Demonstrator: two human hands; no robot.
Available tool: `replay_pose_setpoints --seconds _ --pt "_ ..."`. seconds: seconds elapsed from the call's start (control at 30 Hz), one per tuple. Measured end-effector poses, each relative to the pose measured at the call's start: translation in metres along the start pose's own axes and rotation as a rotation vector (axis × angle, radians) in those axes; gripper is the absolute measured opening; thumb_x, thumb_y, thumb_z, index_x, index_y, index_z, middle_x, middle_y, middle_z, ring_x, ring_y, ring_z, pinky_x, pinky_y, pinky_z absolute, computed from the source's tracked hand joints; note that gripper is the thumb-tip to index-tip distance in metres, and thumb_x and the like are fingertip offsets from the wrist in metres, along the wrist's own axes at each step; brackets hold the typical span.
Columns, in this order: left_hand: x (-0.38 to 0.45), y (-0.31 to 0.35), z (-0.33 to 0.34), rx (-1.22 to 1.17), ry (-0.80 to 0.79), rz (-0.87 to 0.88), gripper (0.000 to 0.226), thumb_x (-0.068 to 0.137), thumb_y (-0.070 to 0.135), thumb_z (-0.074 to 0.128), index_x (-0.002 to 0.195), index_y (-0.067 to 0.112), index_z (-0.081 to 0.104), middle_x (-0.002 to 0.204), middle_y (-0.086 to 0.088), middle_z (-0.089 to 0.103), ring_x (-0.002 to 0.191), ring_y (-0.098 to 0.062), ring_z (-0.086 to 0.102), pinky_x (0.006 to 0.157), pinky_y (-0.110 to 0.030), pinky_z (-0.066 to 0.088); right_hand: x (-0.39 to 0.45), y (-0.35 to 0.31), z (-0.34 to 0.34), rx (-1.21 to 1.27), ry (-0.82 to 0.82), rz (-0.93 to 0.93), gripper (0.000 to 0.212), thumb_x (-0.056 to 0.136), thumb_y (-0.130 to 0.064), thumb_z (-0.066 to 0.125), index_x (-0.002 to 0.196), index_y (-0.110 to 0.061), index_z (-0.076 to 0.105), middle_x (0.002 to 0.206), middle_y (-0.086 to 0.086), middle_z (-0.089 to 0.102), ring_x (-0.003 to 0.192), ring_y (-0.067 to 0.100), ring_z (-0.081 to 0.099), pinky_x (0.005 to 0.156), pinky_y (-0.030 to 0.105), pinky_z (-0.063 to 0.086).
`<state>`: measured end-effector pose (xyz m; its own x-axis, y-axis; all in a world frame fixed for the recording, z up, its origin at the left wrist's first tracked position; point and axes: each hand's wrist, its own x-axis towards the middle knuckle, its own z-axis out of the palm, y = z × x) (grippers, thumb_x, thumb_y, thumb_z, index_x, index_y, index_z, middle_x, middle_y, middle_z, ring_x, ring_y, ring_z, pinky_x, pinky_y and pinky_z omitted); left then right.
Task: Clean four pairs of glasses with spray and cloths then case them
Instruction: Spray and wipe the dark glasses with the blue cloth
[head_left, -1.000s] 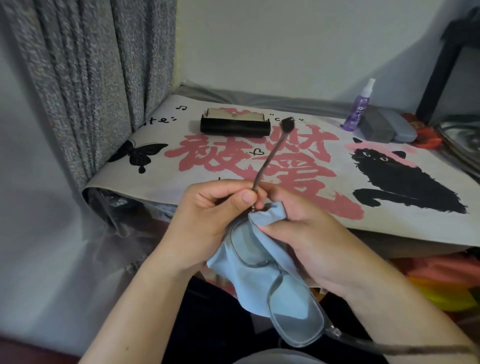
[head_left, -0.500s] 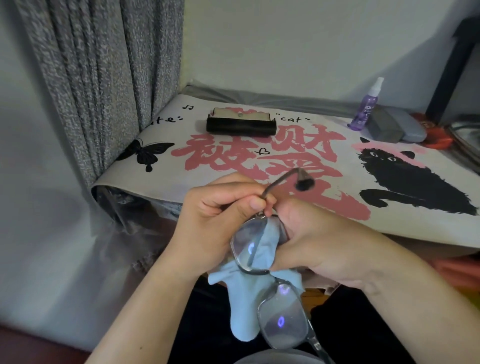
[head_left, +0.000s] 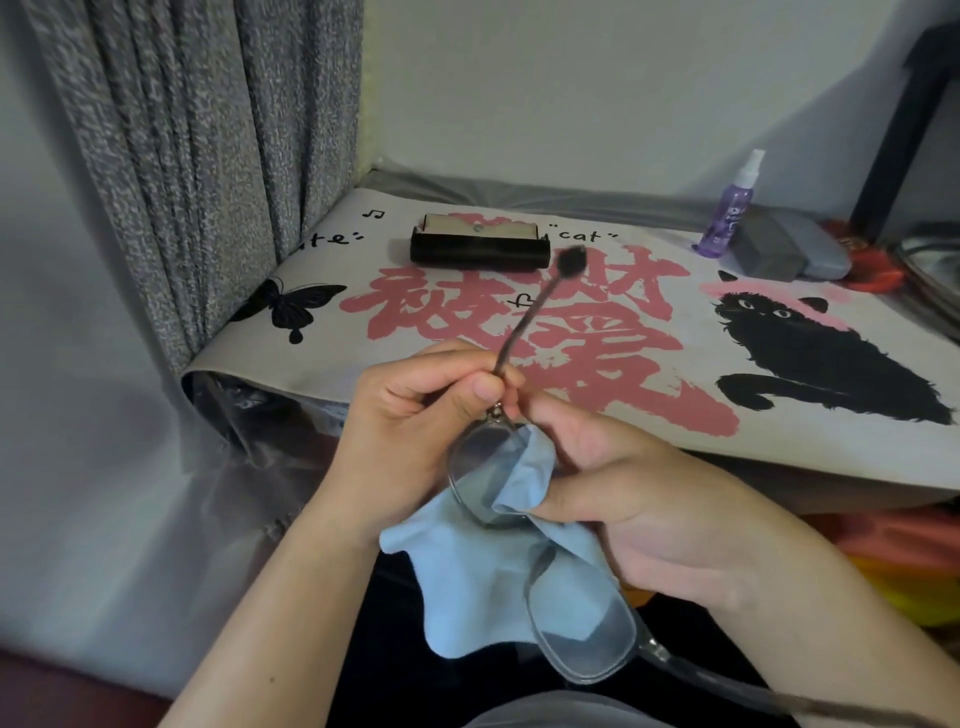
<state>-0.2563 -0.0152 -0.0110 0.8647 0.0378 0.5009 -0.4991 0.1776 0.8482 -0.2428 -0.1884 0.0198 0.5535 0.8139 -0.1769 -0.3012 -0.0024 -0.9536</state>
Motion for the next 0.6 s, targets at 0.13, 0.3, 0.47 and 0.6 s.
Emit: replay_pose_setpoints --seconds 0.13,0.3,0.47,0.6 --pt "0.002 -0.001 -0.001 -0.033 0.024 -0.031 0.008 0.09 0.018 0.072 0.091 0.012 0.078 0.079 -0.007 0.071 0.078 -0.023 0.066 0.078 -0.032 0.054 -0.004 -0.002 -0.006 -0.031 -0.035 -0.039 0.071 0.092 0.017 0.054 0.15 -0.023 0.043 0.129 0.013 0.061 0.118 0.026 0.059 0.1 0.036 0.05" --pt "0.003 -0.003 0.001 -0.117 0.064 -0.076 0.018 0.085 0.034 0.072 0.092 0.02 0.079 0.076 -0.005 0.068 0.076 -0.021 0.064 0.08 -0.038 0.051 -0.006 -0.018 -0.01 -0.204 -0.039 -0.059 0.089 0.086 0.015 0.067 0.151 -0.041 0.039 0.124 0.012 0.067 0.109 0.032 0.065 0.096 0.04 0.054" --pt "0.005 -0.005 0.007 -0.042 0.103 -0.084 0.012 0.092 0.024 0.069 0.09 0.02 0.079 0.074 -0.002 0.069 0.073 -0.017 0.064 0.076 -0.028 0.052 -0.006 -0.03 -0.002 -0.379 0.021 -0.026 0.101 0.082 0.016 0.071 0.152 -0.043 0.028 0.08 -0.008 0.072 0.071 0.006 0.066 0.068 0.022 0.054" --pt "0.006 -0.005 0.01 0.042 0.157 -0.133 0.015 0.086 0.023 0.066 0.088 0.025 0.081 0.078 0.005 0.073 0.075 -0.013 0.067 0.074 -0.029 0.053 -0.003 -0.032 0.011 -0.638 0.166 -0.019 0.085 0.08 -0.008 0.082 0.134 -0.057 0.039 0.076 -0.017 0.071 0.066 -0.001 0.065 0.066 0.016 0.048"
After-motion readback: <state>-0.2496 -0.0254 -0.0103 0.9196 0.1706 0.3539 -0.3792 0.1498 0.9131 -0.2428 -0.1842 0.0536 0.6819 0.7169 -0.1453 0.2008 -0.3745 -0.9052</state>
